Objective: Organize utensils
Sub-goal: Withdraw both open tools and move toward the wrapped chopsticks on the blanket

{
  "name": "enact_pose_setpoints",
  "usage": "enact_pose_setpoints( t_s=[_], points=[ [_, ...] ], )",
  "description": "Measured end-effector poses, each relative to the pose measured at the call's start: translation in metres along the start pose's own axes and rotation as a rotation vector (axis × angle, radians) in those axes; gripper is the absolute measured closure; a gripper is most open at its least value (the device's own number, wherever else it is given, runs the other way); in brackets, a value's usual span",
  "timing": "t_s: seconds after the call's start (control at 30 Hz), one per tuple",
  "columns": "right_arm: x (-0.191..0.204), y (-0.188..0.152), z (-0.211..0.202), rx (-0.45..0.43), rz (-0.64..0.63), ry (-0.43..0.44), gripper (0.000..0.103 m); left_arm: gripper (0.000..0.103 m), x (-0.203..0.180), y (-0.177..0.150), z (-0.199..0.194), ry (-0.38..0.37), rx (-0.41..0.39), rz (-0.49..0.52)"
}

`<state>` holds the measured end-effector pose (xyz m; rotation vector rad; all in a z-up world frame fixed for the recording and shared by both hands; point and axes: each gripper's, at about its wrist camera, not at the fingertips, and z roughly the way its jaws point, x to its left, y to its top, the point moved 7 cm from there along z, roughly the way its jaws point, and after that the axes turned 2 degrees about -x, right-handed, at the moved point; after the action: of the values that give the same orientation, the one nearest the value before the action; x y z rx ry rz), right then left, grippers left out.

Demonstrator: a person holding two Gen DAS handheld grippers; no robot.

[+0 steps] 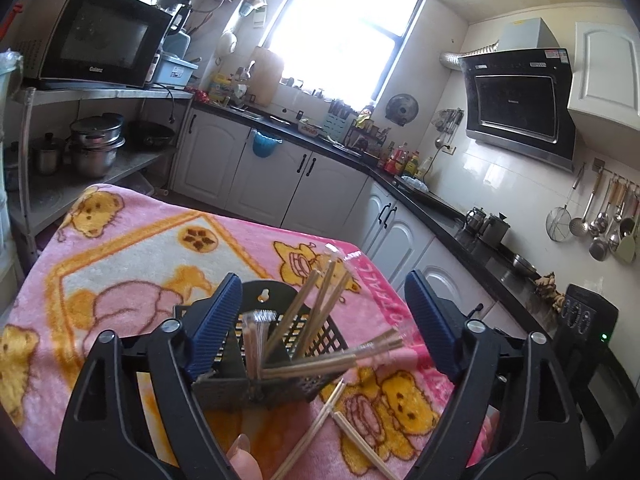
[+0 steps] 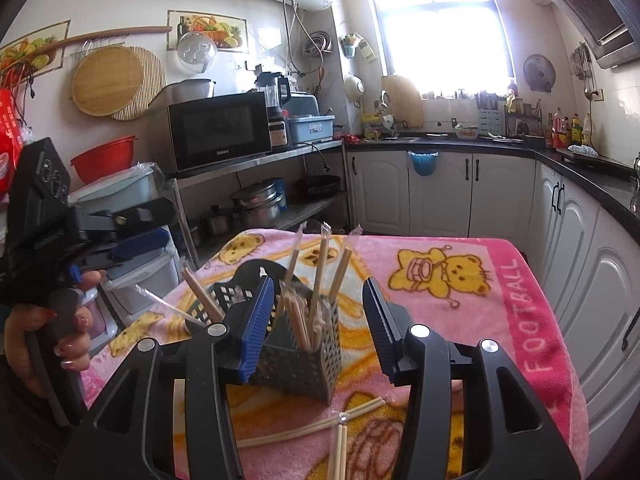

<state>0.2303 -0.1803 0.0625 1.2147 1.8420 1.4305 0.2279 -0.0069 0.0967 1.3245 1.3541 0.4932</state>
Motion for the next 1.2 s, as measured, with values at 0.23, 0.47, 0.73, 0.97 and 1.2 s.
enact_pose_setpoints(
  t_s=[0.23, 0.47, 0.73, 0.97, 1.2],
  points=[
    [-0.001, -0.021, 0.0, 0.05, -0.012, -0.002, 0.058, 0.02, -0.007, -0.019, -0.011, 0.0, 0.019, 0.012],
    [-0.005, -0.041, 0.002, 0.104, -0.017, -0.009, 0.058, 0.019, -0.009, -0.052, -0.013, 0.004, 0.075, 0.012],
    [-0.015, -0.059, 0.002, 0.146, -0.006, -0.023, 0.058, 0.019, 0.004, -0.09, -0.007, 0.053, 0.16, 0.008],
    [-0.018, -0.072, 0.005, 0.185, -0.004, -0.028, 0.058, 0.019, 0.022, -0.118, -0.005, 0.106, 0.217, -0.003],
    [-0.014, -0.089, 0.013, 0.235, -0.023, -0.022, 0.058, 0.019, 0.034, -0.141, -0.004, 0.129, 0.267, -0.022]
  ],
)
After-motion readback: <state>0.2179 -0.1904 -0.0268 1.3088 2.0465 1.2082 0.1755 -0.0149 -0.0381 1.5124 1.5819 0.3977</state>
